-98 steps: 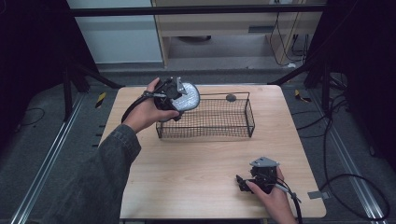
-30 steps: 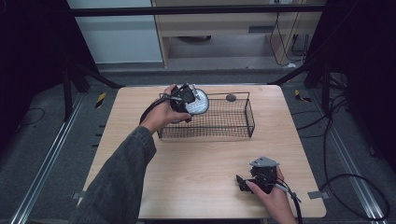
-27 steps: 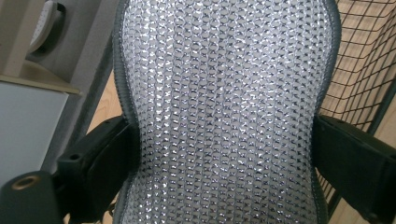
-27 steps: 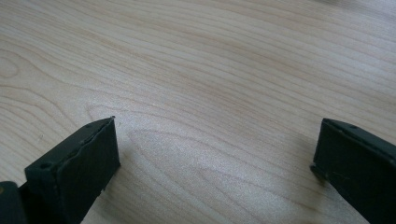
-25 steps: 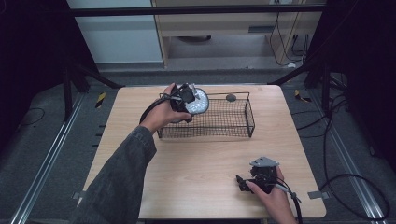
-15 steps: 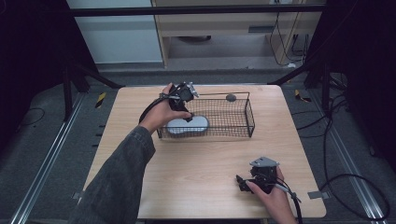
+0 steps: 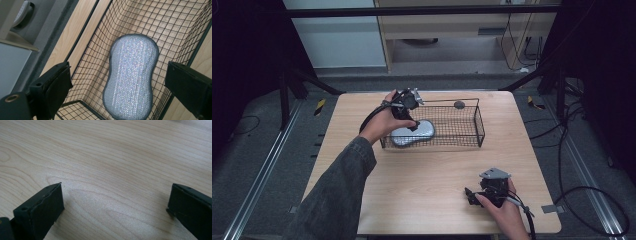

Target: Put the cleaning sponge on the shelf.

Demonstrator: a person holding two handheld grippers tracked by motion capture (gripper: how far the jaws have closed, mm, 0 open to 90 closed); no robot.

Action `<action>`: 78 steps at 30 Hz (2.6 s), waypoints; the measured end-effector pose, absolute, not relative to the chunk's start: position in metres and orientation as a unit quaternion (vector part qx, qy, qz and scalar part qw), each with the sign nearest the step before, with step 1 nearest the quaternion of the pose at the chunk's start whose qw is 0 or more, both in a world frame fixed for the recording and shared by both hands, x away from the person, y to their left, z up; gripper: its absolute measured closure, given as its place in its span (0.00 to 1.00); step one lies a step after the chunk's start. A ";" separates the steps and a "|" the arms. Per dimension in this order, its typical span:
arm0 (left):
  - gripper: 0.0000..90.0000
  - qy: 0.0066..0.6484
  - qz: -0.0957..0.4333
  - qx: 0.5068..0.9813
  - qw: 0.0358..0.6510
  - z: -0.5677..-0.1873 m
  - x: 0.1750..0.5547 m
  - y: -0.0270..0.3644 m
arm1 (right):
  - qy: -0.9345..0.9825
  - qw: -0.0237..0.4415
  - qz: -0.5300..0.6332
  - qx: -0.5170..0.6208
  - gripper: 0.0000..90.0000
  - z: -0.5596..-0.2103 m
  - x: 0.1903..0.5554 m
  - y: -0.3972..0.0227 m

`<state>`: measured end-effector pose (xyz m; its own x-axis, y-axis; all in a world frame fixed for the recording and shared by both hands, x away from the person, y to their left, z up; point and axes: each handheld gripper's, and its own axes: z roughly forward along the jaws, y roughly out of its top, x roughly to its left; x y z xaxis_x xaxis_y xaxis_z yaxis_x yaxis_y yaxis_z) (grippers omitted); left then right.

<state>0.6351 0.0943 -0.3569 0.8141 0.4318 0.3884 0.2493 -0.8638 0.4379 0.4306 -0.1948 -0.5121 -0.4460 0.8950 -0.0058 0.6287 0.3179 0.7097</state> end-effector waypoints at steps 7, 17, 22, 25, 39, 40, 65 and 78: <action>0.07 0.179 0.243 0.934 0.192 -0.357 0.630 0.092 | 0.786 0.205 0.325 0.485 0.00 -0.512 0.431 -0.195; 0.05 0.178 0.233 0.934 0.204 -0.360 0.619 0.091 | 0.786 0.205 0.325 0.485 0.00 -0.512 0.431 -0.195; 0.05 0.172 0.241 0.932 0.209 -0.360 0.612 0.090 | 0.786 0.207 0.325 0.483 0.00 -0.512 0.431 -0.195; 0.05 0.170 0.243 0.931 0.210 -0.360 0.609 0.089 | 0.785 0.207 0.325 0.485 0.00 -0.512 0.431 -0.194; 0.05 0.160 0.240 0.930 0.228 -0.363 0.581 0.087 | 0.785 0.206 0.325 0.485 0.00 -0.512 0.430 -0.194; 0.05 0.159 0.239 0.930 0.230 -0.364 0.579 0.087 | 0.785 0.206 0.325 0.485 0.00 -0.512 0.430 -0.194; 0.04 0.170 0.223 0.926 0.253 -0.378 0.536 0.088 | 0.785 0.206 0.326 0.485 0.00 -0.513 0.430 -0.194; 0.04 0.198 0.225 0.916 0.267 -0.382 0.520 0.105 | 0.784 0.206 0.326 0.486 0.00 -0.513 0.430 -0.193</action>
<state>0.5203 0.1049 -0.3818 0.8208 0.4823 0.3061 0.2424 -0.7794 0.5778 0.4297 -0.1932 -0.5126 -0.4429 0.8965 -0.0070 0.6279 0.3158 0.7113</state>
